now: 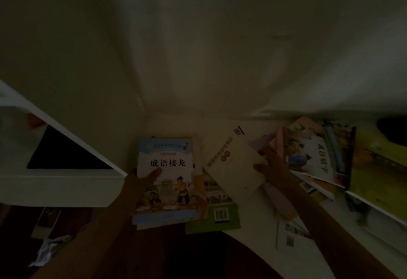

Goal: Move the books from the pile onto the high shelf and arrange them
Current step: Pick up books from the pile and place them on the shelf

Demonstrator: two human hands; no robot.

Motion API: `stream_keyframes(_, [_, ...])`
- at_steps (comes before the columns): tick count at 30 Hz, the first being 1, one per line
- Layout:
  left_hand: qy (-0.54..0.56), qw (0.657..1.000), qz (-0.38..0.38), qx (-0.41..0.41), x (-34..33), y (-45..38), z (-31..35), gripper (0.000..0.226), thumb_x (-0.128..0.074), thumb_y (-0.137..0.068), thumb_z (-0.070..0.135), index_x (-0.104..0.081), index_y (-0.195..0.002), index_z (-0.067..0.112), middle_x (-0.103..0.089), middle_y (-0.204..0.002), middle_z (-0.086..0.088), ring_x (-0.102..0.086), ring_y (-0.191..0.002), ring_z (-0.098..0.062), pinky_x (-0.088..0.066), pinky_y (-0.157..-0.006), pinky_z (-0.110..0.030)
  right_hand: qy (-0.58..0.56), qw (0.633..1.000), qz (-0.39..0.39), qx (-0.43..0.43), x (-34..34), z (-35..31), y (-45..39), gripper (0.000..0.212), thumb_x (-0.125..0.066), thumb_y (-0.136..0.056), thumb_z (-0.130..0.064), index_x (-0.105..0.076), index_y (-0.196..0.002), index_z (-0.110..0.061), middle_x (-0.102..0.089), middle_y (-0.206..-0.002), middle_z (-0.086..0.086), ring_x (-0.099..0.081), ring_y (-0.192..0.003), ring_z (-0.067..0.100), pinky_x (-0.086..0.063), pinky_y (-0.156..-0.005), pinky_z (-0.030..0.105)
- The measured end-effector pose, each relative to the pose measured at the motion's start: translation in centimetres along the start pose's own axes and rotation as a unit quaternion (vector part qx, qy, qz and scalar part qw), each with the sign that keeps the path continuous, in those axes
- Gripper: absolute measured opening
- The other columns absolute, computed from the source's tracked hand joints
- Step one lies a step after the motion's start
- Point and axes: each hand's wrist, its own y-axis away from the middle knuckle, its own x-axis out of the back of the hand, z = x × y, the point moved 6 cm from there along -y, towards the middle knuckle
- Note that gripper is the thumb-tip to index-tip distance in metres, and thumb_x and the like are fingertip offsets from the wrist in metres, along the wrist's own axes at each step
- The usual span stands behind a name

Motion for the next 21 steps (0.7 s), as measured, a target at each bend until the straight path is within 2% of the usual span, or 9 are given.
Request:
stream_keyframes(4, [-0.011, 1.000, 0.008, 0.007, 0.1, 0.0, 0.2, 0.059, -0.072, -0.079, 0.024, -0.049, -0.127, -0.002, -0.054, -0.128, -0.021, -0.052, -0.115, -0.035, -0.043, -0.090, -0.033, -0.063, 0.997, 0.053, 0.006, 1.5, -0.6, 2.3, 0.032, -0.054, -0.090, -0.002, -0.049, -0.122, -0.005, -0.052, -0.115, 0.008, -0.052, -0.102, 0.025, -0.049, -0.084, 0.040])
stream_keyframes(7, [-0.011, 1.000, 0.004, 0.013, 0.3, 0.2, 0.0, 0.060, -0.072, -0.079, 0.027, -0.049, -0.127, -0.001, -0.055, -0.127, -0.020, -0.053, -0.115, -0.034, -0.045, -0.091, -0.035, -0.179, 0.981, 0.074, -0.021, 2.2, -1.1, 3.5, 0.037, -0.055, -0.090, 0.000, -0.045, -0.125, -0.005, -0.051, -0.112, 0.009, -0.054, -0.086, 0.022, -0.052, -0.055, 0.023])
stream_keyframes(9, [0.008, 1.000, -0.007, 0.013, 0.3, 0.2, 0.0, 0.063, -0.067, -0.081, 0.034, -0.048, -0.129, -0.001, -0.056, -0.122, -0.018, -0.054, -0.113, -0.034, -0.046, -0.093, -0.038, -0.250, 0.965, 0.051, -0.060, 0.7, -1.2, 4.1, 0.035, -0.058, -0.088, -0.002, -0.045, -0.120, -0.010, -0.052, -0.104, 0.005, -0.056, -0.075, 0.018, -0.050, -0.047, 0.026])
stream_keyframes(12, [0.052, 0.998, -0.021, 0.031, 0.2, 0.2, 0.0, 0.063, -0.058, -0.086, 0.043, -0.045, -0.132, 0.002, -0.054, -0.127, -0.015, -0.052, -0.115, -0.035, -0.046, -0.095, -0.041, -0.300, 0.946, -0.033, -0.119, -5.2, -1.5, 5.6, 0.035, -0.063, -0.086, -0.007, -0.043, -0.115, -0.008, -0.054, -0.111, 0.009, -0.061, -0.082, 0.022, -0.054, -0.049, 0.031])
stream_keyframes(14, [0.067, 0.996, -0.020, 0.049, 0.1, 0.3, -0.1, 0.068, -0.056, -0.086, 0.046, -0.041, -0.136, 0.002, -0.050, -0.133, -0.021, -0.051, -0.116, -0.038, -0.047, -0.085, -0.037, -0.322, 0.933, -0.101, -0.122, -10.2, -2.9, 7.3, 0.034, -0.062, -0.087, -0.006, -0.043, -0.114, -0.008, -0.055, -0.111, 0.008, -0.061, -0.083, 0.019, -0.056, -0.050, 0.027])
stream_keyframes(16, [0.077, 0.995, -0.029, 0.062, 0.0, 0.4, -0.5, 0.068, -0.062, -0.083, 0.043, -0.043, -0.135, 0.003, -0.052, -0.131, -0.021, -0.054, -0.114, -0.038, -0.048, -0.078, -0.036, -0.256, 0.954, -0.134, -0.083, -14.0, -3.9, 8.3, 0.038, -0.062, -0.089, -0.014, -0.041, -0.121, -0.011, -0.055, -0.114, 0.002, -0.062, -0.091, 0.019, -0.059, -0.067, 0.031])
stream_keyframes(18, [0.064, 0.996, -0.041, 0.051, 0.0, 0.5, -0.9, 0.059, -0.072, -0.076, 0.035, -0.054, -0.125, 0.009, -0.059, -0.124, -0.015, -0.059, -0.107, -0.032, -0.052, -0.081, -0.040, -0.061, 0.989, -0.136, 0.010, -15.8, -4.0, 7.6, 0.051, -0.058, -0.089, -0.038, -0.042, -0.133, -0.017, -0.056, -0.122, -0.001, -0.059, -0.107, 0.021, -0.054, -0.085, 0.036])
stream_keyframes(19, [0.050, 0.997, -0.041, 0.043, 0.1, 0.4, -1.1, 0.056, -0.076, -0.072, 0.032, -0.058, -0.120, 0.010, -0.062, -0.120, -0.014, -0.061, -0.104, -0.031, -0.053, -0.083, -0.043, 0.026, 0.992, -0.116, 0.036, -15.8, -3.8, 6.7, 0.049, -0.054, -0.089, -0.047, -0.047, -0.129, -0.020, -0.057, -0.118, 0.000, -0.058, -0.108, 0.021, -0.051, -0.086, 0.036])
stream_keyframes(21, [0.050, 0.998, -0.032, 0.030, 0.2, 0.5, -1.3, 0.049, -0.078, -0.072, 0.025, -0.060, -0.114, 0.009, -0.064, -0.114, -0.010, -0.062, -0.097, -0.028, -0.054, -0.078, -0.042, 0.037, 0.996, -0.077, 0.002, -15.1, -3.3, 5.1, 0.033, -0.052, -0.089, -0.049, -0.057, -0.104, -0.020, -0.057, -0.102, 0.004, -0.059, -0.099, 0.024, -0.050, -0.084, 0.037])
